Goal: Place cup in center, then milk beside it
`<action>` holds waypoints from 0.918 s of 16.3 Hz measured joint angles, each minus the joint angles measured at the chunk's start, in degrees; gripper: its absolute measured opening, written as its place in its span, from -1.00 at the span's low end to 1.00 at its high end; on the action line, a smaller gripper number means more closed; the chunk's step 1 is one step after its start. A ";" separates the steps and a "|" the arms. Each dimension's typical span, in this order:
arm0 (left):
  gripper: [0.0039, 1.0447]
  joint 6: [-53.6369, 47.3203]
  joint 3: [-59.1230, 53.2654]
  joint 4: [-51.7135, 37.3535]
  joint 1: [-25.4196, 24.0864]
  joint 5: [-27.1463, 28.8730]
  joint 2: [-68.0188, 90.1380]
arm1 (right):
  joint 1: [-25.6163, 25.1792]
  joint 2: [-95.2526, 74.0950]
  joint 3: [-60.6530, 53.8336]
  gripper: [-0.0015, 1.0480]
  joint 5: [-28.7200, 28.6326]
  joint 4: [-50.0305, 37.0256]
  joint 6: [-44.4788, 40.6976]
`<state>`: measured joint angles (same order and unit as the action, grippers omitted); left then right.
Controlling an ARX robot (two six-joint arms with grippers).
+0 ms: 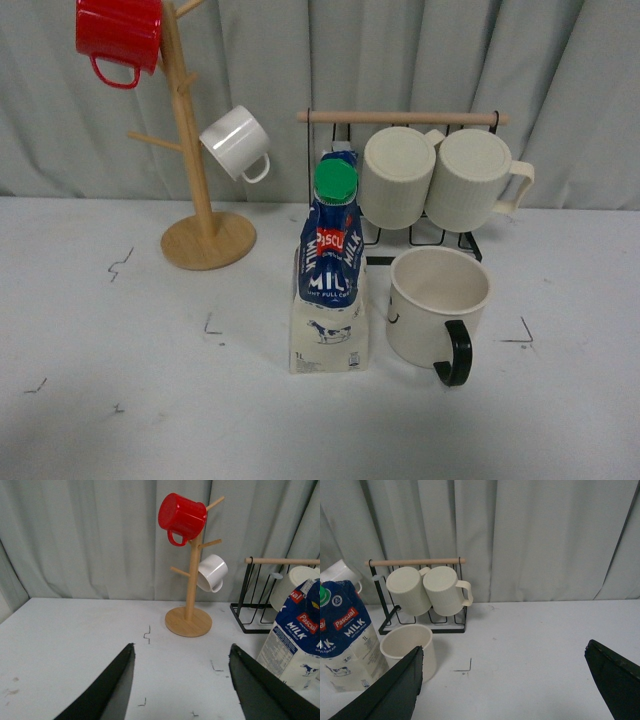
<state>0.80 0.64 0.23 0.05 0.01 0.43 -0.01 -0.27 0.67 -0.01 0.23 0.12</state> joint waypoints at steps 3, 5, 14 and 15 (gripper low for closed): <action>0.91 -0.07 0.00 0.00 0.00 0.00 0.00 | 0.00 0.00 0.00 0.87 0.00 -0.02 0.00; 0.86 -0.04 0.00 0.00 0.00 0.00 0.00 | 0.00 0.00 0.00 0.87 0.00 -0.02 0.00; 0.88 -0.04 0.00 0.00 0.00 0.00 0.00 | 0.00 0.00 0.00 0.87 0.00 -0.02 0.00; 0.88 -0.07 0.00 0.00 0.00 0.00 0.00 | 0.00 0.00 0.00 0.87 0.00 -0.02 0.00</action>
<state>0.73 0.64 0.23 0.05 0.01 0.43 -0.01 -0.27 0.67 -0.01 0.21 0.12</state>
